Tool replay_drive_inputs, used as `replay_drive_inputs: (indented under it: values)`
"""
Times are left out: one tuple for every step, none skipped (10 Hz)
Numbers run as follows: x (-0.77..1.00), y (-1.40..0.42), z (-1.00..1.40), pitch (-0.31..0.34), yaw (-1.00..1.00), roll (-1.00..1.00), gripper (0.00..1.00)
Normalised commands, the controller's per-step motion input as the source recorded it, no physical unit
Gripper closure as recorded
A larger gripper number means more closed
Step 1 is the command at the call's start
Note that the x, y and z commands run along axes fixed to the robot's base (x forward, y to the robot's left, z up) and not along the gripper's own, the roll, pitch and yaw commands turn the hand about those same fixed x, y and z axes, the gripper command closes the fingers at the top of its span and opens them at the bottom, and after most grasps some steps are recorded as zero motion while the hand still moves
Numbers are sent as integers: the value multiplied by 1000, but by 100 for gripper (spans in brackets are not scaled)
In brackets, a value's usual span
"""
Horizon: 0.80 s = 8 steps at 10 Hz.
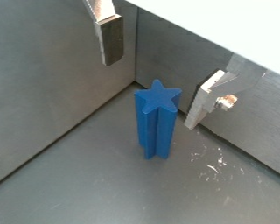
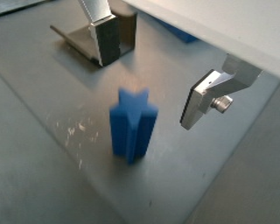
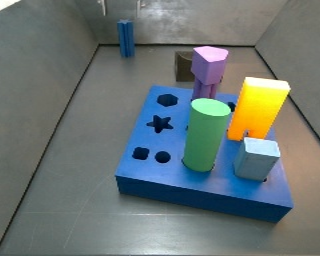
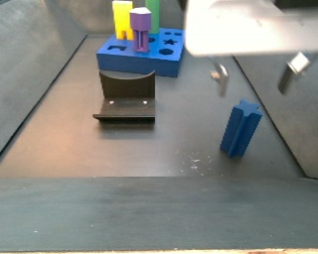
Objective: Pick up the star object. Move up. Move to above the board. Insert the star object.
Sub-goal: Pick up the star object.
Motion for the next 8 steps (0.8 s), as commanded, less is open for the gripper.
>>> replay_drive_inputs:
  values:
    - [0, 131, -460, -149, -149, -223, 0]
    - [177, 0, -283, -97, -220, -239, 0]
    - [297, 0, -297, -74, -269, -251, 0]
    - [266, 6, -431, -83, -294, -269, 0]
    - [100, 117, -469, -69, -306, -269, 0]
    - [0, 180, -371, -64, -206, -229, 0]
    - [0, 106, -383, -79, -31, -194, 0]
    - [14, 57, -423, -83, 0, -170, 0]
